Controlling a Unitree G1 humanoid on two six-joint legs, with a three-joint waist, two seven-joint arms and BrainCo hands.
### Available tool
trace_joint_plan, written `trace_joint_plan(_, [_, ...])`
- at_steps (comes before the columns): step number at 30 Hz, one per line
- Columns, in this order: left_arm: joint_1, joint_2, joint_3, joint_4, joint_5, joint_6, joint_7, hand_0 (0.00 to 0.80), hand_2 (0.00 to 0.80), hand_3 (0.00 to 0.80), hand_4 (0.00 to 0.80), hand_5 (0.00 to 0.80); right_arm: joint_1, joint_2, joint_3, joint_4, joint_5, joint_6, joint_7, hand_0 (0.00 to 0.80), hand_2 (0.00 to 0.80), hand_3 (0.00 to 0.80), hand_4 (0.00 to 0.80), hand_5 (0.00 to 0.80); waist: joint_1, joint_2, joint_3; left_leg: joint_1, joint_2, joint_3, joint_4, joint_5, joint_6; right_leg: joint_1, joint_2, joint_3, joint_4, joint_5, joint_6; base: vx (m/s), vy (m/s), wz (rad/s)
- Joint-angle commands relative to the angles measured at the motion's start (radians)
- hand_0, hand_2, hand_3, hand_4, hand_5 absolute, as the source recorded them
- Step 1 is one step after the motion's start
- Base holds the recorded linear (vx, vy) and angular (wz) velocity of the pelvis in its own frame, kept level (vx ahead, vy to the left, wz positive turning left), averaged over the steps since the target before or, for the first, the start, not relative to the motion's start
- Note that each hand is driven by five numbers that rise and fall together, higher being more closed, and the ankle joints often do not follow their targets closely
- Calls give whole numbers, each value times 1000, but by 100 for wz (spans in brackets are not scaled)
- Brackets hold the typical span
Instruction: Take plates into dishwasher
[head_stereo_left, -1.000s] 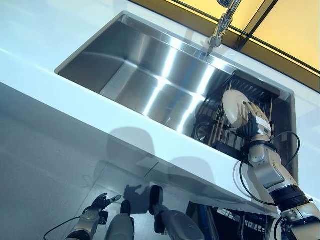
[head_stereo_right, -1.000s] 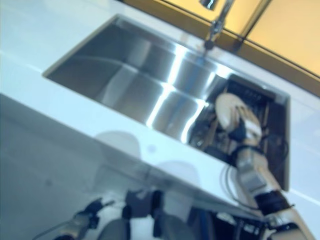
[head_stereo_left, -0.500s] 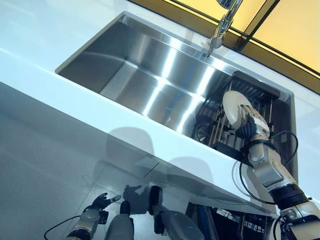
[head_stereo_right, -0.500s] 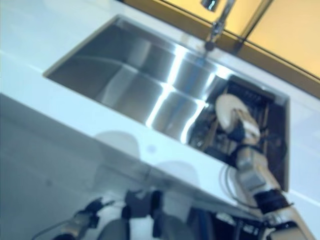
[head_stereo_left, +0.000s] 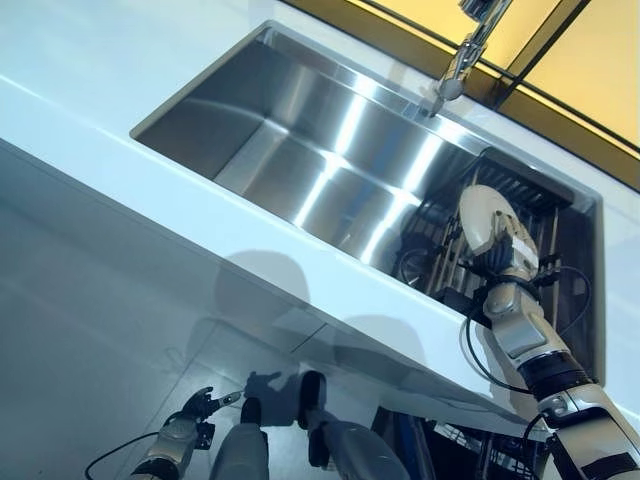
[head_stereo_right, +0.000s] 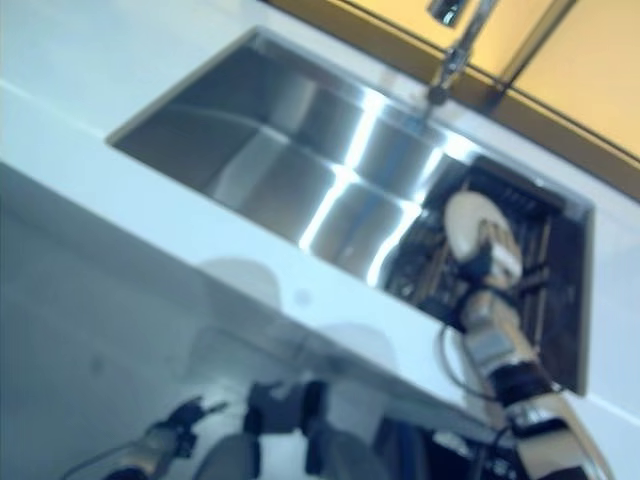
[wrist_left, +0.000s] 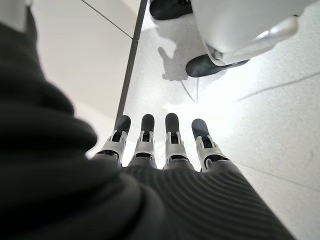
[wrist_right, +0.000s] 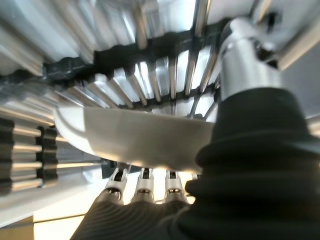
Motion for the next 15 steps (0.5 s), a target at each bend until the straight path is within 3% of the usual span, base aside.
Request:
trace_joint_plan(1, [-27, -5, -29, -40, 4, 0, -6, 0, 0, 0, 0, 0, -20, 57, 59, 45, 46, 18, -39, 0, 0, 0, 0, 0, 53, 58, 25, 69, -39, 26, -220, -4, 107, 57, 24, 21, 117, -210, 27, 3, -6, 7])
trace_joint_plan(15, [-32, -3, -43, -55, -8, 4, -11, 0, 0, 0, 0, 0, -76, 45, 80, 78, 36, 35, -25, 0, 0, 0, 0, 0, 61, 71, 41, 59, -41, 15, -225, 2, 106, 45, 22, 18, 126, -215, 22, 0, 0, 0])
